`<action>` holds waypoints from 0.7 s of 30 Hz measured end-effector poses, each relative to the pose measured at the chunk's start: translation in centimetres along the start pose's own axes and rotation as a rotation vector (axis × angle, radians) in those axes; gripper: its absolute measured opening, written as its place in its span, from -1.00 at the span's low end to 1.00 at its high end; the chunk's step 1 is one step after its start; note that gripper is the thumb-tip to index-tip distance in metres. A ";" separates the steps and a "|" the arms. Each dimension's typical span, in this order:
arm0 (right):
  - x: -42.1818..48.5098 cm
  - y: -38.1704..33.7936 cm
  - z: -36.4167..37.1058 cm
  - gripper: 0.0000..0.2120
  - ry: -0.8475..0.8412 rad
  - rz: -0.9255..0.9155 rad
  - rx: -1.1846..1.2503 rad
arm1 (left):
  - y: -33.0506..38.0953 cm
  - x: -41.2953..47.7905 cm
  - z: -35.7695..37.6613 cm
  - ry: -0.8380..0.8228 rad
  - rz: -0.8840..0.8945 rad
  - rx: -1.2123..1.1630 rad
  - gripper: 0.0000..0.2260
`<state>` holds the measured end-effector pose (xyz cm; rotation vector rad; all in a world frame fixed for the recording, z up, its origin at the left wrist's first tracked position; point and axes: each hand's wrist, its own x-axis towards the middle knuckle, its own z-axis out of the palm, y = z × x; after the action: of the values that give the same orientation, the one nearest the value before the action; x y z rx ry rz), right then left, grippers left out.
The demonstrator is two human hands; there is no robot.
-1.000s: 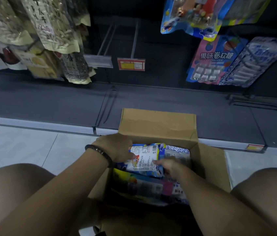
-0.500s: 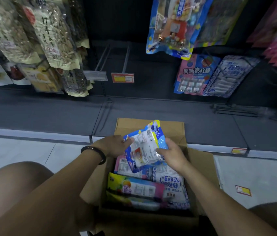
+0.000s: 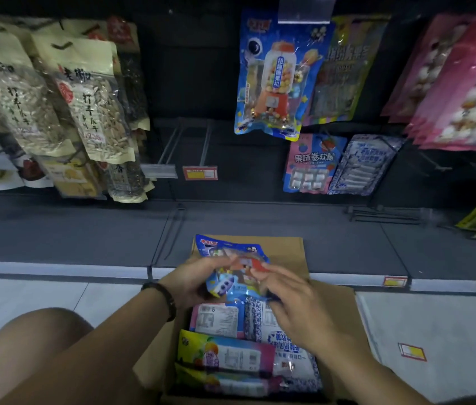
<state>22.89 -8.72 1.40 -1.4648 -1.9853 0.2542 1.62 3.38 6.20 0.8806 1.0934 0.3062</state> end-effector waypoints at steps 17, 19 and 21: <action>5.1 -1.3 -6.4 -0.26 0.280 0.442 0.675 | 2.5 -1.0 2.1 -0.068 0.530 0.084 -0.62; 6.3 -1.7 -7.1 -0.25 0.307 0.411 0.656 | 4.1 -1.4 2.8 0.013 0.593 0.106 -0.72; 7.2 -2.3 -7.7 -0.23 0.315 0.382 0.617 | 5.5 -1.8 3.2 0.059 0.653 0.140 -0.76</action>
<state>24.50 -4.67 11.30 -1.3490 -1.2124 0.6866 4.61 4.22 12.03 1.3523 0.8614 0.8065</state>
